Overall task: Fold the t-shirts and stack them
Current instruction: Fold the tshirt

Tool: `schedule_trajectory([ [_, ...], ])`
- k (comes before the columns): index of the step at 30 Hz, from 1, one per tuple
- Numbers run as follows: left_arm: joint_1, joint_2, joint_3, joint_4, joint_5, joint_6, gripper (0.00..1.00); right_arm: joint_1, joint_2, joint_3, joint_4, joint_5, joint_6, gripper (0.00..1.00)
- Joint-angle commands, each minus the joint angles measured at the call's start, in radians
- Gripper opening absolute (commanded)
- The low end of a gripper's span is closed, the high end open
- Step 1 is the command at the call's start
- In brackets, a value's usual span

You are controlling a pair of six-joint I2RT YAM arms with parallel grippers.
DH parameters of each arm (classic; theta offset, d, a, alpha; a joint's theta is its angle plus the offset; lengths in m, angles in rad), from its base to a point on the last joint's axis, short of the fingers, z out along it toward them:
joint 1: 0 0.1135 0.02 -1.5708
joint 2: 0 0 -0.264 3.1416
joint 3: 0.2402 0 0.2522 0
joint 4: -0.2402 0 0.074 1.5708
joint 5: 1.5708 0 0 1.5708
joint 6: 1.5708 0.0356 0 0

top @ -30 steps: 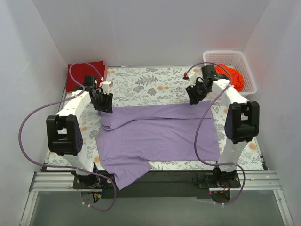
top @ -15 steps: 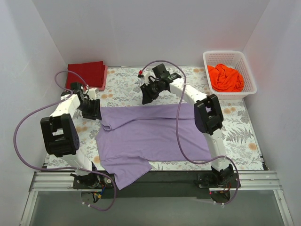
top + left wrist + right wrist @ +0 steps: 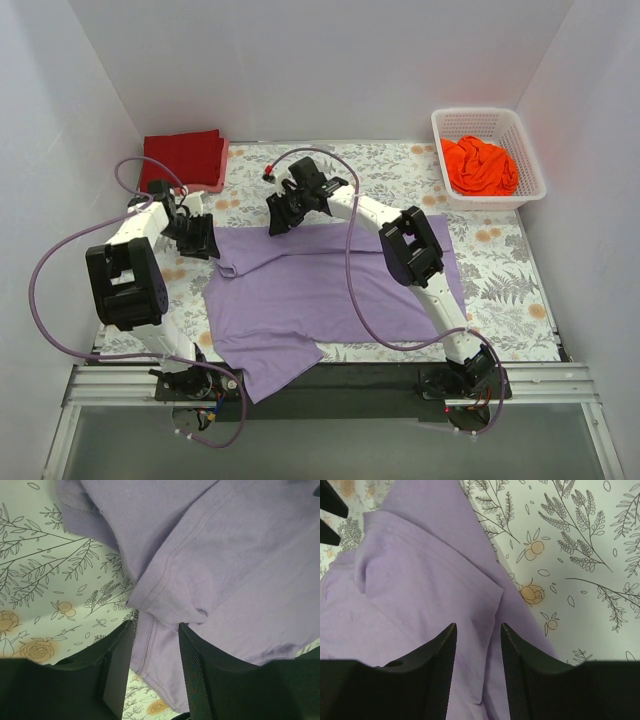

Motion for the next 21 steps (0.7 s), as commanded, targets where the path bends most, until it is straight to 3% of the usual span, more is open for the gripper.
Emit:
schedule_trajectory([
  [1,0.005,-0.010,-0.004,0.005,0.040,-0.004,0.40,-0.001,0.027,0.045,0.079,0.038,0.060,0.47],
  [21,0.005,0.031,-0.039,0.060,-0.021,-0.018,0.42,0.047,0.088,0.091,0.113,0.020,0.081,0.46],
])
